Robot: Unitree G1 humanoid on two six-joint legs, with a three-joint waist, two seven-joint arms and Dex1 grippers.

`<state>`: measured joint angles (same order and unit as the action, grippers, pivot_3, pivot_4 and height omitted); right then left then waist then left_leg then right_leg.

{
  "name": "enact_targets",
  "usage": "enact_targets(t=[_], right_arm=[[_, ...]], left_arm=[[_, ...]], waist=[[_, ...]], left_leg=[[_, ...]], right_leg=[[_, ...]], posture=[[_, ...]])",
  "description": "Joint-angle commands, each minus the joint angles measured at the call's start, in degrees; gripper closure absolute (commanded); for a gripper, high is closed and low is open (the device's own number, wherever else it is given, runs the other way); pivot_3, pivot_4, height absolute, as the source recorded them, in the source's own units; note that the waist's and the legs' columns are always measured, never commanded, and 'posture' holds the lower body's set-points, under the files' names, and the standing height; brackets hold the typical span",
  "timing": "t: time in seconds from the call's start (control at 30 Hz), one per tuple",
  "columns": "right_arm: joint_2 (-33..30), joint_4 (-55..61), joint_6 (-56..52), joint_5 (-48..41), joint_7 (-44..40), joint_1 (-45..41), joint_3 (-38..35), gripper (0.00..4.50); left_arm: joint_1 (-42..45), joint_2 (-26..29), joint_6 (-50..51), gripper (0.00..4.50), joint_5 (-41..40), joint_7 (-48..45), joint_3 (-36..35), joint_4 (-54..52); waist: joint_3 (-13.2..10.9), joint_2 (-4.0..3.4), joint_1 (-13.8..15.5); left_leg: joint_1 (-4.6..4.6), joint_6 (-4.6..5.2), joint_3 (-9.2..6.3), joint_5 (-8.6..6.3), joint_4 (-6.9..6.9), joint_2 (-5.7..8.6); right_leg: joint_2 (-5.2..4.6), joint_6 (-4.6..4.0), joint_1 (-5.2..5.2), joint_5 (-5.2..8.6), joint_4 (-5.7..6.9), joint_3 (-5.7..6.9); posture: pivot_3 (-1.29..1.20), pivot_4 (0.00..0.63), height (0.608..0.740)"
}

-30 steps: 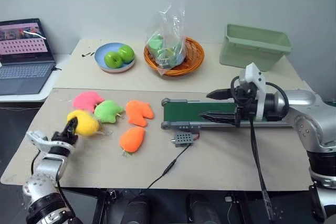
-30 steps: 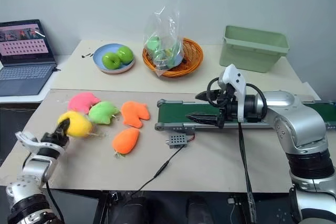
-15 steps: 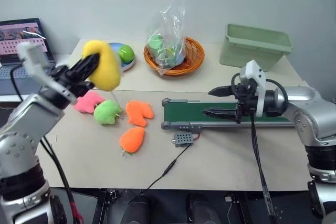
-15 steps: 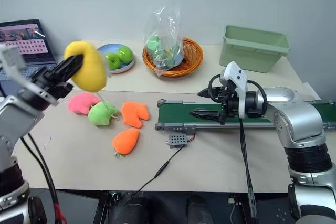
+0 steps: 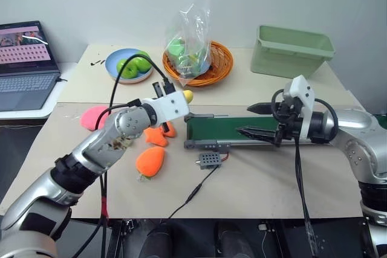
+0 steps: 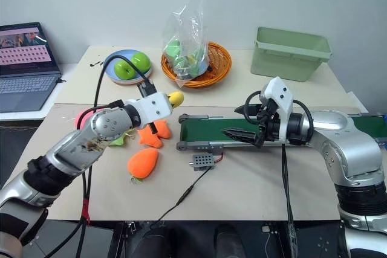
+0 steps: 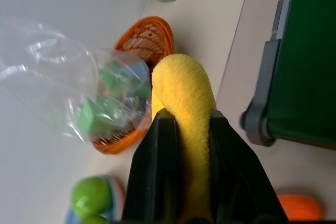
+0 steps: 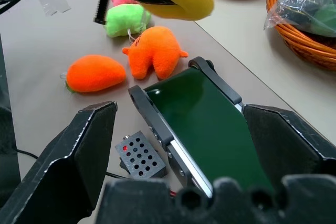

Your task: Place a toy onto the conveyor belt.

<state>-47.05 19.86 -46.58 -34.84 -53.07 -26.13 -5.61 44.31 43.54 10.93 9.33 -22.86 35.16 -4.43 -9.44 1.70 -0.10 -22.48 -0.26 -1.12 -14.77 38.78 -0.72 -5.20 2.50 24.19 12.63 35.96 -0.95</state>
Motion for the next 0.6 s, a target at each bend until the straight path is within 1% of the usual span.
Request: enact_targets(t=[0.03,0.23,0.4,0.53,0.6], right_arm=[[-1.3,3.7,-1.6,-2.5,1.4,0.9,-4.1,0.0],[-3.1,5.8,-3.2,-5.5,1.0,3.2,-7.1,0.0],[-5.1,4.6,-2.3,-5.3,0.6,3.4,-7.5,0.0],[-5.0,5.3,-2.5,-5.9,1.6,3.6,-7.8,0.0],[-4.9,6.0,-2.7,-6.2,2.1,4.2,-8.2,0.0]], left_arm=[[2.2,-1.4,-10.4,3.94,8.9,-1.0,1.1,3.5],[2.3,-5.2,-22.5,3.94,18.7,-0.5,1.8,9.2],[2.3,-10.0,-27.6,3.94,26.6,2.3,2.9,14.5],[2.9,-13.2,-31.6,3.94,32.0,5.3,3.6,19.3],[3.1,-14.6,-33.1,3.94,33.4,6.6,3.7,22.5]], waist=[[0.0,0.0,0.1],[0.0,-0.01,0.7],[0.0,-0.01,0.8],[0.0,-0.01,0.8],[0.0,-0.01,0.7]], left_leg=[[-0.04,0.0,0.0,0.0,0.02,0.0],[-0.11,0.02,-0.01,-0.01,0.14,0.01],[-0.11,0.03,0.0,-0.01,0.18,0.02],[-0.13,0.04,-0.01,-0.02,0.19,0.02],[-0.13,0.04,-0.01,-0.02,0.2,0.02]], right_leg=[[0.0,0.01,0.02,0.0,-0.01,0.0],[-0.03,0.07,0.01,-0.02,0.02,0.03],[-0.04,0.1,-0.01,-0.04,0.03,0.04],[-0.04,0.11,-0.01,-0.04,0.03,0.04],[-0.04,0.11,0.0,-0.05,0.04,0.04]], posture=[[0.0,0.15,0.74],[0.0,0.15,0.74],[0.0,0.15,0.74],[0.0,0.15,0.74],[0.0,0.15,0.74]])
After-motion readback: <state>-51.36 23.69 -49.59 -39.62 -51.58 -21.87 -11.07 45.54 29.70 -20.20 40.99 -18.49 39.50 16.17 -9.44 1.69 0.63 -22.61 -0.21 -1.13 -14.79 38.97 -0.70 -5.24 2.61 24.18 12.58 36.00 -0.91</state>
